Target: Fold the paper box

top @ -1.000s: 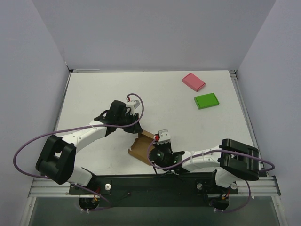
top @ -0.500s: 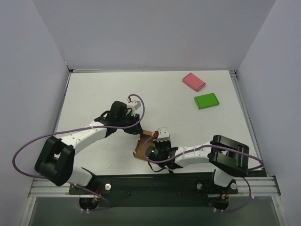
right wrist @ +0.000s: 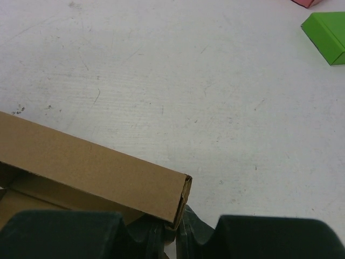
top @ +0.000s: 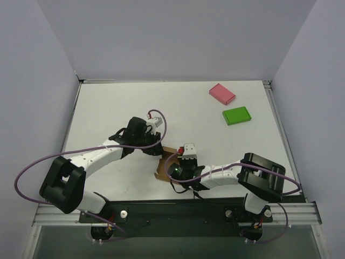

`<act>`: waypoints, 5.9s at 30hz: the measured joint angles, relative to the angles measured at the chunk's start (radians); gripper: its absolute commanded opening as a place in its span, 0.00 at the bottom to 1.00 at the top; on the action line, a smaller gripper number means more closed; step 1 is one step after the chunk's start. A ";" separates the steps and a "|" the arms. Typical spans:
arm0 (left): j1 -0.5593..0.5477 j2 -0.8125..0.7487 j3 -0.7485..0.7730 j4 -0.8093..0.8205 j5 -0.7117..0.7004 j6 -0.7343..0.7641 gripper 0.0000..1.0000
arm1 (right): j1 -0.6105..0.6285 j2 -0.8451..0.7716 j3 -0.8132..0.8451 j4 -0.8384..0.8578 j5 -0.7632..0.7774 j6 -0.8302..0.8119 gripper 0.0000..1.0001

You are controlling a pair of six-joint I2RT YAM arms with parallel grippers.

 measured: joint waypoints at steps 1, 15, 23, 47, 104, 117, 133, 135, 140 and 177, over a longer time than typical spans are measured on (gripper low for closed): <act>-0.001 0.000 0.000 0.000 0.000 0.000 0.36 | 0.000 0.009 0.014 -0.020 0.004 0.008 0.00; -0.002 -0.056 -0.014 0.000 -0.002 0.004 0.60 | -0.006 0.068 0.103 -0.168 0.046 0.098 0.07; 0.008 -0.123 -0.014 -0.006 -0.035 0.024 0.66 | -0.025 -0.115 -0.050 -0.112 -0.076 -0.032 0.53; 0.034 -0.061 0.025 -0.002 -0.053 0.020 0.66 | -0.103 -0.508 -0.304 0.056 -0.361 -0.236 0.54; 0.014 0.233 0.160 0.172 0.058 -0.053 0.64 | -0.351 -0.384 -0.325 0.345 -0.656 -0.472 0.42; 0.015 0.270 0.215 0.190 0.267 0.065 0.64 | -0.406 -0.384 -0.325 0.392 -0.752 -0.521 0.31; -0.048 0.313 0.227 0.184 0.312 0.163 0.63 | -0.424 -0.300 -0.325 0.456 -0.802 -0.518 0.27; -0.055 0.313 0.227 0.172 0.305 0.179 0.62 | -0.425 -0.287 -0.322 0.460 -0.802 -0.518 0.29; -0.067 0.313 0.228 0.142 0.269 0.214 0.60 | -0.437 -0.256 -0.317 0.480 -0.802 -0.518 0.34; -0.064 0.313 0.258 0.016 0.264 0.386 0.36 | -0.640 -0.500 -0.249 0.190 -1.250 -0.532 0.46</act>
